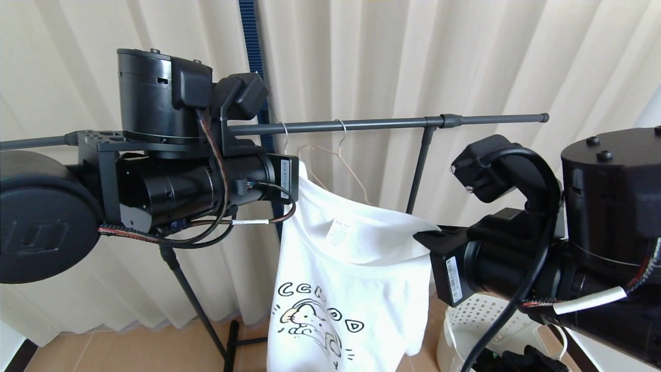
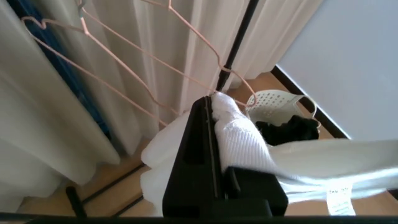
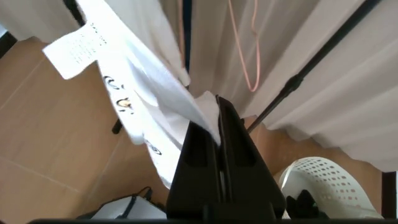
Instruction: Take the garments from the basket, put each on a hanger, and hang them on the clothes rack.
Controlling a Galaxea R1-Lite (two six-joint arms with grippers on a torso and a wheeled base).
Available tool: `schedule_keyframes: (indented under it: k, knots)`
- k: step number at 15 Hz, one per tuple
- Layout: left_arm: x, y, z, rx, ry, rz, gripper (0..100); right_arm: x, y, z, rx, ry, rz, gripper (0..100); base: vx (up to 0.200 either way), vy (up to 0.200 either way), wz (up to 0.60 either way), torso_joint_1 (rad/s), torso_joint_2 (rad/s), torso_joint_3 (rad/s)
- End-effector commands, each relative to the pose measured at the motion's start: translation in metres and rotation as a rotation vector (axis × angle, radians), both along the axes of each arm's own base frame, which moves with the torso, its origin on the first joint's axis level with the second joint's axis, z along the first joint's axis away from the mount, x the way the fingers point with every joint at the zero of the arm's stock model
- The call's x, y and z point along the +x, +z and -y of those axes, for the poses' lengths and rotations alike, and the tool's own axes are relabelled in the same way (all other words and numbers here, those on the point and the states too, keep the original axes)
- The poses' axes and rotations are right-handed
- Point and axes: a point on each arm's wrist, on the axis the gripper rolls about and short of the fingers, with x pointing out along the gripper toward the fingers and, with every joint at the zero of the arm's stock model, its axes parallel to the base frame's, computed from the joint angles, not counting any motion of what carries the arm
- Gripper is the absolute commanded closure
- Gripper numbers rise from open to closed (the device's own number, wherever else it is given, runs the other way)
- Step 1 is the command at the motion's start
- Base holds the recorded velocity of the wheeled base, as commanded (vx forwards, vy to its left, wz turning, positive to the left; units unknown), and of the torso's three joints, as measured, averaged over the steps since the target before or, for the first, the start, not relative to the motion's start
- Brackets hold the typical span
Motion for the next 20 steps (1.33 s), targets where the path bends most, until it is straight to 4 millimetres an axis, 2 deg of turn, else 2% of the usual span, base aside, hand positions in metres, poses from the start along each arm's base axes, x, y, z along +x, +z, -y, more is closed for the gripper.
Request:
schedule_keyframes:
  k: [1,4,7,10,16,18,20]
  knots:
    - [-0.007,0.002,-0.006,0.006,0.002,-0.006,100,0.007,0.001,0.003,0.006,-0.028,0.002,100,0.000,0.000,0.00,0.000,0.00,0.000]
    - [-0.016,-0.003,-0.012,0.052,0.004,-0.049,100,0.020,0.002,0.004,0.025,-0.068,0.011,100,0.000,0.000,0.00,0.000,0.00,0.000]
    - [-0.025,-0.008,-0.017,0.090,0.002,-0.095,100,0.041,-0.002,-0.003,0.069,-0.111,0.054,100,0.000,0.000,0.00,0.000,0.00,0.000]
    - [-0.034,-0.018,-0.016,0.117,-0.018,-0.129,100,0.051,-0.003,-0.010,0.101,-0.120,0.075,100,0.000,0.000,0.00,0.000,0.00,0.000]
    - [-0.061,-0.049,0.000,0.189,-0.129,-0.211,100,0.076,-0.008,-0.032,0.217,-0.173,0.121,100,0.000,0.000,0.00,0.000,0.00,0.000]
    - [-0.066,-0.052,0.003,0.195,-0.149,-0.219,100,0.079,-0.007,-0.036,0.251,-0.180,0.120,100,0.000,0.000,0.00,0.000,0.00,0.000]
    - [-0.072,-0.060,0.021,0.183,-0.186,-0.262,100,0.088,-0.002,-0.044,0.324,-0.226,0.122,100,0.000,0.000,0.00,0.000,0.00,0.000]
